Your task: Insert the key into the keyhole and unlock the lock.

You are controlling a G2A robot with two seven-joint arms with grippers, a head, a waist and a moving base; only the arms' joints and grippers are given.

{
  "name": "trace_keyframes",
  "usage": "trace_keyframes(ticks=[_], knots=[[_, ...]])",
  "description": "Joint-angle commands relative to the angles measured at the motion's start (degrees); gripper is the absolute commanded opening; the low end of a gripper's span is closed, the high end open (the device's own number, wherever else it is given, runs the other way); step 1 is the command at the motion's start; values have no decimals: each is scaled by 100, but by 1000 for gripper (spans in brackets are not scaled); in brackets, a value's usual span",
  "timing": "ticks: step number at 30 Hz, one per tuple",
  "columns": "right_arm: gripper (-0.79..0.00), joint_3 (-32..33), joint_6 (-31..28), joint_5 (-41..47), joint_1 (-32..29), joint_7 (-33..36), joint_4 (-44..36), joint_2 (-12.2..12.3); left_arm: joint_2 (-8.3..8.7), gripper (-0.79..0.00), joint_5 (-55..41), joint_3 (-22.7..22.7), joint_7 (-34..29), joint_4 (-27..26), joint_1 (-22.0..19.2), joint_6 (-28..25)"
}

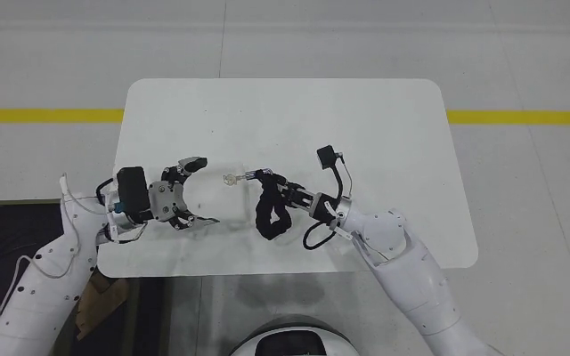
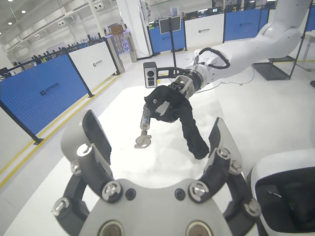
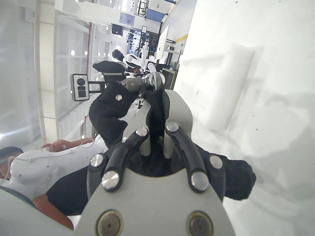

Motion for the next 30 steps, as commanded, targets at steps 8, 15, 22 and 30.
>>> trace_keyframes(ticks=[8, 15, 22, 30], knots=[[-785, 16, 41, -188, -172, -93, -219, 15, 83, 0, -1789, 154, -603, 173, 84, -261], [-785, 74, 4, -337, -331, -144, -423, 31, 743, 0, -7813, 1095, -4900, 406, -492, -261], [-785, 135, -18, -446, -492, -154, -527, 37, 1066, 0, -13455, 1706, -10595, 1004, -1508, 1177], [-785, 142, 26, -543, -517, -108, -559, 13, 801, -363, -14111, 2167, -11696, 1232, -1854, 2053]])
